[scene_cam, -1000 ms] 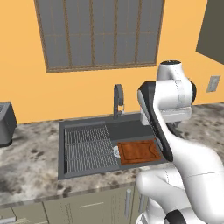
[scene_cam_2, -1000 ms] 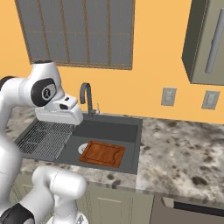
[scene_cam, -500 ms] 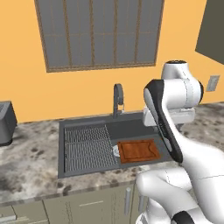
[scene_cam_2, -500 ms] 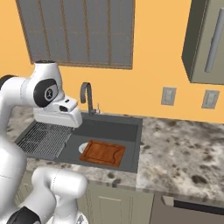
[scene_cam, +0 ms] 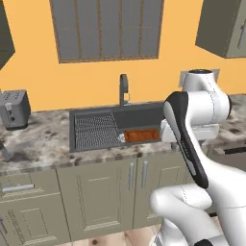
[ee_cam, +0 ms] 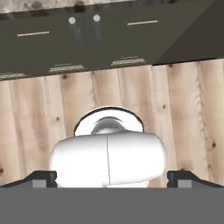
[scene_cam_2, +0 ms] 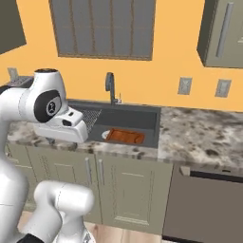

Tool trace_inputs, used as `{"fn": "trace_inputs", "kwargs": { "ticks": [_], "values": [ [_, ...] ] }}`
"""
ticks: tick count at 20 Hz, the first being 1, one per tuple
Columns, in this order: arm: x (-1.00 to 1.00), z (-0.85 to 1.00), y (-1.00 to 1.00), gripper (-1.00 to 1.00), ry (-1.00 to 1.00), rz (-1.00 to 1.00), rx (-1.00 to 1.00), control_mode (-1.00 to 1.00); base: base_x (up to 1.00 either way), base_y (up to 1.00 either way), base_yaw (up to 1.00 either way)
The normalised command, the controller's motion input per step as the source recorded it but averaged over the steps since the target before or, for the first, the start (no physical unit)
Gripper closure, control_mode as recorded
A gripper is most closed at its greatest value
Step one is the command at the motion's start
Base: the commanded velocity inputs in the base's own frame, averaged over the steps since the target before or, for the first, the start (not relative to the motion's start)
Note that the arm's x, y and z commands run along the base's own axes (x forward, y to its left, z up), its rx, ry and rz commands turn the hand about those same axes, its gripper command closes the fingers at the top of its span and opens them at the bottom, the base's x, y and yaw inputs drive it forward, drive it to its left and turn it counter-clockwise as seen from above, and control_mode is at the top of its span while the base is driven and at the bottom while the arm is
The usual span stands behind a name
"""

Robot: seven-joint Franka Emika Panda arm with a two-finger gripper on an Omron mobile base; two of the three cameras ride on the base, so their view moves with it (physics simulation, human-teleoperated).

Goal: Move the cutting board and knife to the sink. Then move spray from the cabinet to the counter.

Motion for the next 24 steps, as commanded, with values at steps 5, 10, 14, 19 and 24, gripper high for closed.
{"fn": "trace_inputs", "kwargs": {
  "ticks": [5, 10, 14, 19, 24],
  "values": [
    [0.0, 0.0, 0.0, -1.0, 0.0, 0.0, 0.0, 1.0, -0.03, 0.97, -0.02],
    [0.0, 0.0, 0.0, -1.0, 0.0, 0.0, 0.0, 1.0, 0.04, 1.0, -0.07],
    [0.0, 0.0, 0.0, -1.0, 0.0, 0.0, 0.0, 1.0, 0.0, 1.0, -0.06],
    [0.0, 0.0, 0.0, -1.0, 0.0, 0.0, 0.0, 1.0, 0.09, 0.9, -0.03],
    [0.0, 0.0, 0.0, -1.0, 0.0, 0.0, 0.0, 1.0, 0.38, 0.4, 0.0]
  ]
}}
